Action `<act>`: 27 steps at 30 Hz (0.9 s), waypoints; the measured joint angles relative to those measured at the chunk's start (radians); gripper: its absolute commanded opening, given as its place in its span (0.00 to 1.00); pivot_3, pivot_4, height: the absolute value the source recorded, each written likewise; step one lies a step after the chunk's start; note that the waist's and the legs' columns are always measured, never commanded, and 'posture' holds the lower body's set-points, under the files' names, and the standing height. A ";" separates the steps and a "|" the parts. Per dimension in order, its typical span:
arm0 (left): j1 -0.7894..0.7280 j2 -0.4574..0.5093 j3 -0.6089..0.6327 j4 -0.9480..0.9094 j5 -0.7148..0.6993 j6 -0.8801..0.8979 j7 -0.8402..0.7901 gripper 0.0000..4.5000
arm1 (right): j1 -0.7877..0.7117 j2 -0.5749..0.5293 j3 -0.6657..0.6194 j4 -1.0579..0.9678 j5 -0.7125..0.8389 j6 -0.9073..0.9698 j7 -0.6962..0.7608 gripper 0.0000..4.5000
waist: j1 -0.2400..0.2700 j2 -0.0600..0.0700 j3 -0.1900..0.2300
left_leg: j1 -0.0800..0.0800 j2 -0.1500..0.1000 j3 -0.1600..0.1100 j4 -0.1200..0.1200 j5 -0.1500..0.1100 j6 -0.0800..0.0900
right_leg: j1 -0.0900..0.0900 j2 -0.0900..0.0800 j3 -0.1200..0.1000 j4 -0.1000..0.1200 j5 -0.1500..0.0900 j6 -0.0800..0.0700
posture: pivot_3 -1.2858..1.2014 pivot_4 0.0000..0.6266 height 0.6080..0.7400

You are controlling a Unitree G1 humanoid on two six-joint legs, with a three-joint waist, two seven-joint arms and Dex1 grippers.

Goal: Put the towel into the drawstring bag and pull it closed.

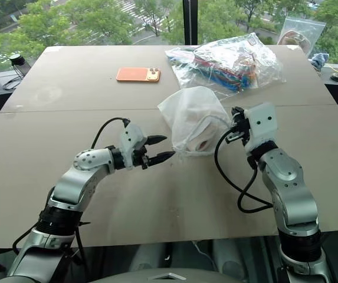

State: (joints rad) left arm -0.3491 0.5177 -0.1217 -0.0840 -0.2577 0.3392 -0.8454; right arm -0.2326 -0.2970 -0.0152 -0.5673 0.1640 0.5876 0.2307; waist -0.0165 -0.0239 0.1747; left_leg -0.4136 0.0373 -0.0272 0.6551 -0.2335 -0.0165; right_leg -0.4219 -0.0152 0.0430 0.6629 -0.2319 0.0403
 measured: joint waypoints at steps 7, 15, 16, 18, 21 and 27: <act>-0.008 -0.042 -0.010 0.020 0.052 -0.028 0.046 0.68 | 0.001 0.000 0.000 0.000 0.000 0.000 0.000 0.00 | 0.000 0.000 0.000 | 0.000 0.000 0.000 0.000 0.000 0.000 | 0.000 0.000 0.000 0.000 0.000 0.000 | 0.52 0.24 1.00; -0.010 -0.119 -0.010 0.027 0.106 -0.072 0.135 0.68 | 0.001 -0.001 0.000 -0.002 0.001 0.004 0.000 0.00 | 0.001 0.000 0.000 | 0.000 0.000 0.000 0.000 0.000 0.000 | 0.000 0.000 0.000 0.000 0.000 0.000 | 0.52 0.24 1.00; -0.009 -0.133 -0.009 0.027 0.109 -0.082 0.151 0.68 | 0.002 -0.001 0.000 -0.002 0.001 0.005 0.000 0.00 | 0.001 0.000 0.000 | 0.000 0.000 0.000 0.000 0.000 0.000 | 0.000 0.000 0.000 0.000 0.000 0.000 | 0.52 0.24 1.00; -0.004 -0.153 -0.004 0.026 0.110 -0.099 0.178 0.68 | 0.002 -0.001 0.000 -0.003 0.001 0.007 0.000 0.00 | 0.001 0.000 0.000 | 0.000 0.000 0.000 0.000 0.000 0.000 | 0.000 0.000 0.000 0.000 0.000 0.000 | 0.52 0.24 1.00; 0.004 -0.178 0.007 0.024 0.107 -0.112 0.217 0.68 | 0.002 -0.001 0.000 -0.003 0.001 0.016 0.000 0.00 | 0.001 0.000 0.000 | 0.000 0.000 0.000 0.000 0.000 0.000 | 0.000 0.000 0.000 0.000 0.000 0.000 | 0.52 0.24 1.00; 0.010 -0.190 0.055 -0.015 0.070 -0.098 0.237 0.68 | 0.002 -0.011 0.000 -0.004 0.002 0.022 0.003 0.00 | 0.001 0.000 0.000 | 0.000 0.000 0.000 0.000 0.000 0.000 | 0.000 0.000 0.000 0.000 0.000 0.000 | 0.52 0.24 1.00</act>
State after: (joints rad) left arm -0.3393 0.3275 -0.0667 -0.0990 -0.1875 0.2409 -0.6086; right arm -0.2309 -0.3077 -0.0152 -0.5709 0.1657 0.6094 0.2341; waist -0.0159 -0.0239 0.1747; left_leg -0.4136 0.0373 -0.0271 0.6551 -0.2335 -0.0165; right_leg -0.4219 -0.0153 0.0432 0.6630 -0.2318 0.0404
